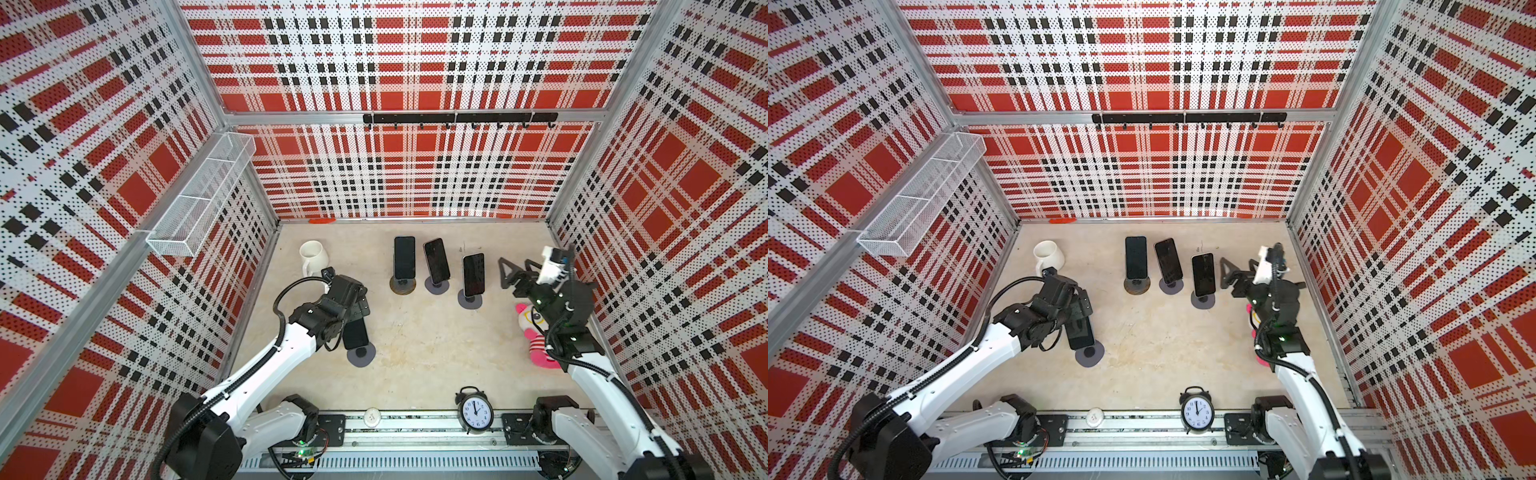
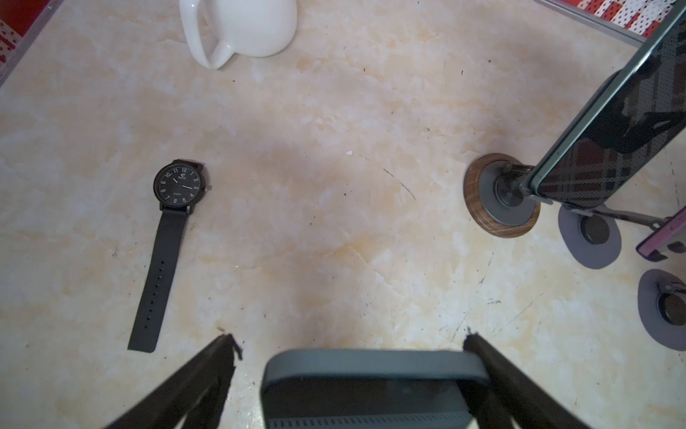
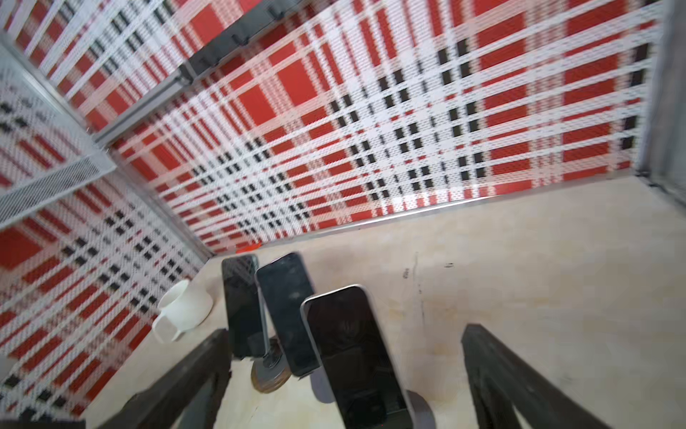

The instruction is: Remove the phone from the phone stand

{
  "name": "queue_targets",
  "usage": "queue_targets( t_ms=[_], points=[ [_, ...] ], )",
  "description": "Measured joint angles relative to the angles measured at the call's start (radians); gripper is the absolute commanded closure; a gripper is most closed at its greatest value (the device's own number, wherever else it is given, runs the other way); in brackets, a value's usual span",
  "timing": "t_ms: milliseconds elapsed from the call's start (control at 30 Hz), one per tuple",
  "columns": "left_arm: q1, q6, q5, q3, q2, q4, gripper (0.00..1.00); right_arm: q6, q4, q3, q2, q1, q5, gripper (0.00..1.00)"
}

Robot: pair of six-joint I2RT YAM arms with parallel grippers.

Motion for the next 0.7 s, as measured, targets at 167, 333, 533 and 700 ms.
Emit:
queue_targets(
  t_ms=[167,333,533,700],
  points=[
    [0.006,-0.002,0.008,-0.002,0.0,0.006,0.12,0.147,0.085,-0.075,0.008,-0.159,-0.158,0.0],
    [0.007,-0.001,0.019,-0.002,0.0,0.007,0.13,0.205,0.101,-0.095,0.023,-0.166,-0.223,0.0],
    [-0.006,-0.001,0.021,-0.001,0.007,0.008,0.2,0.215,0.111,-0.095,-0.002,-0.166,-0.221,0.0],
    [-0.046,-0.001,-0.005,0.002,0.014,0.009,0.27,0.216,0.112,-0.095,-0.006,-0.166,-0.214,0.0]
  ],
)
